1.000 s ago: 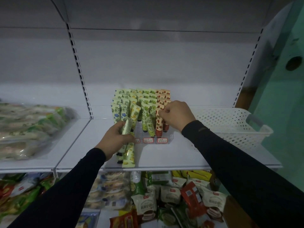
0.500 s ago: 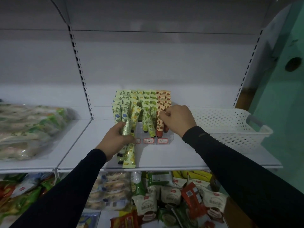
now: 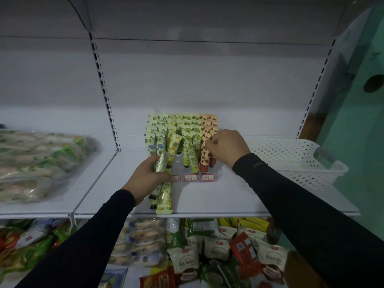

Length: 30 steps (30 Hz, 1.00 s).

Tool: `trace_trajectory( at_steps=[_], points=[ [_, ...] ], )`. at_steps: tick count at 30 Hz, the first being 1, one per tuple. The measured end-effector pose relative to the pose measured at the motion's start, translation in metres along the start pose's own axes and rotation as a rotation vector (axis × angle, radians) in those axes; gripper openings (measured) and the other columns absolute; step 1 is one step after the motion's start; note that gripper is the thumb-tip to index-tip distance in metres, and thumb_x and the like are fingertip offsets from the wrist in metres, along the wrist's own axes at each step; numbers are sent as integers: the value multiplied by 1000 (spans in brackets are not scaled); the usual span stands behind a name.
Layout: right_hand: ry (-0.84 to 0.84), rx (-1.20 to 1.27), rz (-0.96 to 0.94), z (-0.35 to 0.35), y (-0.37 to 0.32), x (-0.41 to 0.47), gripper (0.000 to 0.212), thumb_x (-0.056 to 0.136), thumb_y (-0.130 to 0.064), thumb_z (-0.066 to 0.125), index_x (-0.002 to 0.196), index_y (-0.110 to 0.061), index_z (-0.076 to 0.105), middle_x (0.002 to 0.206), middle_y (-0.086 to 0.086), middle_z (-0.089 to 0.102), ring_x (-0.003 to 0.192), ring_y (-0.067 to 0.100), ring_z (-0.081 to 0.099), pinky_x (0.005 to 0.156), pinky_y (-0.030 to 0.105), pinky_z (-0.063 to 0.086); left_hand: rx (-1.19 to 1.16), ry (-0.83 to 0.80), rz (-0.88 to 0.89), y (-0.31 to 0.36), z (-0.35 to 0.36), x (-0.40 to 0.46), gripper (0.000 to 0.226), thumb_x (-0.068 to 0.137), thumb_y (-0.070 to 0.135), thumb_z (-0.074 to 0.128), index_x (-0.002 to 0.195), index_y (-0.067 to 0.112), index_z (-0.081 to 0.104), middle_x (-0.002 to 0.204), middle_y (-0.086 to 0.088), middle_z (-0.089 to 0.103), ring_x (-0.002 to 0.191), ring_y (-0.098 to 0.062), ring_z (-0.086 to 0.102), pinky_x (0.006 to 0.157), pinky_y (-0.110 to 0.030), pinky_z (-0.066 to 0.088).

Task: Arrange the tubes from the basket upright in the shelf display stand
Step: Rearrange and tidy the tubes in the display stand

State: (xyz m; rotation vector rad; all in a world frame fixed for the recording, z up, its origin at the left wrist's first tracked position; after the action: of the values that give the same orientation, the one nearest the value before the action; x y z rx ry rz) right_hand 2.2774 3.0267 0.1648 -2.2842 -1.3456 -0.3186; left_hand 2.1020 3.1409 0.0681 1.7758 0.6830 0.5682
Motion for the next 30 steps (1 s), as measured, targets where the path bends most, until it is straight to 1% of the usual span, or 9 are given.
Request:
trace_trajectory(
  at_steps=[4,8,11,16,19,21,24,27,30],
  points=[
    [-43,-10,3,3,1,6,52,94,-31,49,48,-10,40,53,5,42,52,20,43,61,31,44,-2,2,3,1,0,1,32,80,0,72,107,13,60,89,-17,62,67,-24,53,48,-28,42],
    [-73,27,20,6,5,9,50,93,-32,49,48,-9,44,59,9,50,64,28,56,68,32,49,1,4,6,2,1,1,31,82,1,71,108,14,61,95,-18,63,70,-24,55,50,-28,43],
    [-96,68,32,7,8,8,46,91,-33,49,52,-8,49,57,9,53,57,23,51,68,32,50,-1,0,7,2,2,1,32,82,1,71,108,15,61,99,-21,65,72,-25,57,50,-28,44],
    [-78,53,33,4,9,4,48,91,-39,53,53,-11,42,50,3,40,49,19,39,49,26,33,-19,-2,11,5,2,0,30,80,-1,72,105,13,62,90,-17,65,68,-24,57,51,-29,44],
    [-85,44,32,3,8,3,50,92,-44,53,54,-11,47,51,4,45,49,19,40,47,25,32,-37,-5,14,5,3,0,34,76,3,75,105,15,63,98,-25,66,72,-28,59,57,-34,45],
    [-92,48,39,3,8,1,53,92,-49,53,54,-13,45,52,4,42,48,19,39,46,24,29,-36,-10,19,6,4,-1,37,73,6,76,105,16,63,99,-24,66,73,-29,60,58,-34,47],
    [-96,45,39,3,7,-2,57,92,-54,52,52,-15,39,51,3,38,49,19,37,46,24,26,-33,-14,36,11,6,-2,31,80,-2,72,103,16,61,87,-12,64,69,-23,58,52,-29,46],
    [-84,79,46,1,8,-5,57,90,-58,53,55,-14,46,55,6,42,52,20,40,48,26,30,-38,-20,52,17,8,-4,29,81,-3,70,100,17,61,83,-3,64,67,-17,59,55,-24,46],
    [-66,96,51,-3,8,-7,59,89,-62,52,56,-13,47,59,7,47,55,21,46,53,28,34,-63,-25,59,21,9,-5,32,75,4,75,102,15,62,90,-10,66,78,-25,62,66,-35,49]
  ],
)
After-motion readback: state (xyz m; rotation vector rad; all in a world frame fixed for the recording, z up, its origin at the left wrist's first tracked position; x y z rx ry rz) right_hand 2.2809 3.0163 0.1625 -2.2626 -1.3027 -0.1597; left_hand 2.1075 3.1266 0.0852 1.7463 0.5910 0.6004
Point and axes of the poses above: each hand's wrist, its own x-axis towards the middle knuckle, its own z-axis out of the palm, y = z × x, the point moved 10 cm from there along x, towards the middle knuckle
